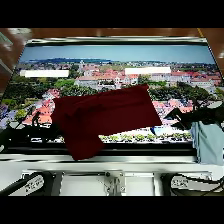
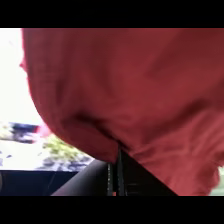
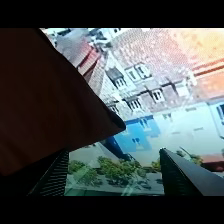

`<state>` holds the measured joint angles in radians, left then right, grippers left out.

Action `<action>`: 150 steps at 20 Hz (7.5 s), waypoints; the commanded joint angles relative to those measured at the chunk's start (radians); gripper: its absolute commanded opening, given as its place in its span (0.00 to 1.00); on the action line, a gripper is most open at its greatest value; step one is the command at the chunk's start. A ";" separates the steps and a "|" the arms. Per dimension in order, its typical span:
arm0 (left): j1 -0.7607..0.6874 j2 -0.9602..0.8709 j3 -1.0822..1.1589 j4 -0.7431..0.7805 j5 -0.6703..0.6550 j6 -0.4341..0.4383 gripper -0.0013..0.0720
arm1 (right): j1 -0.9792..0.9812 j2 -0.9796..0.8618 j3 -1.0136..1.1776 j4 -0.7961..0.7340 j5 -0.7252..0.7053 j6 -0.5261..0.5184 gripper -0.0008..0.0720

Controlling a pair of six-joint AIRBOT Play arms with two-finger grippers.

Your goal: Fold the shirts.

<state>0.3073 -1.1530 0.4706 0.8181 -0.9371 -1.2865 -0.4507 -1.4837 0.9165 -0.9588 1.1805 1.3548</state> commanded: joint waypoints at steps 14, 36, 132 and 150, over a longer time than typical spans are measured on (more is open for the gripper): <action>-0.002 0.222 0.209 -0.015 -0.069 0.046 0.07 | 0.208 -0.062 0.017 0.348 -0.147 -0.249 0.10; 0.000 0.643 1.560 0.338 -0.452 -0.080 0.07 | 0.133 1.016 0.882 -0.568 0.155 0.189 0.10; -0.075 0.026 -0.051 0.093 -0.173 0.045 0.07 | 0.042 0.072 -0.076 -0.159 0.124 -0.090 0.89; -0.065 0.105 0.097 0.113 -0.172 0.097 0.07 | 0.167 0.045 -0.039 0.038 -0.060 -0.183 0.10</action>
<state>0.2348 -1.0760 0.4873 0.9218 -1.1122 -1.2251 -0.3008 -1.4734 0.7998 -0.9485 1.0939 1.2091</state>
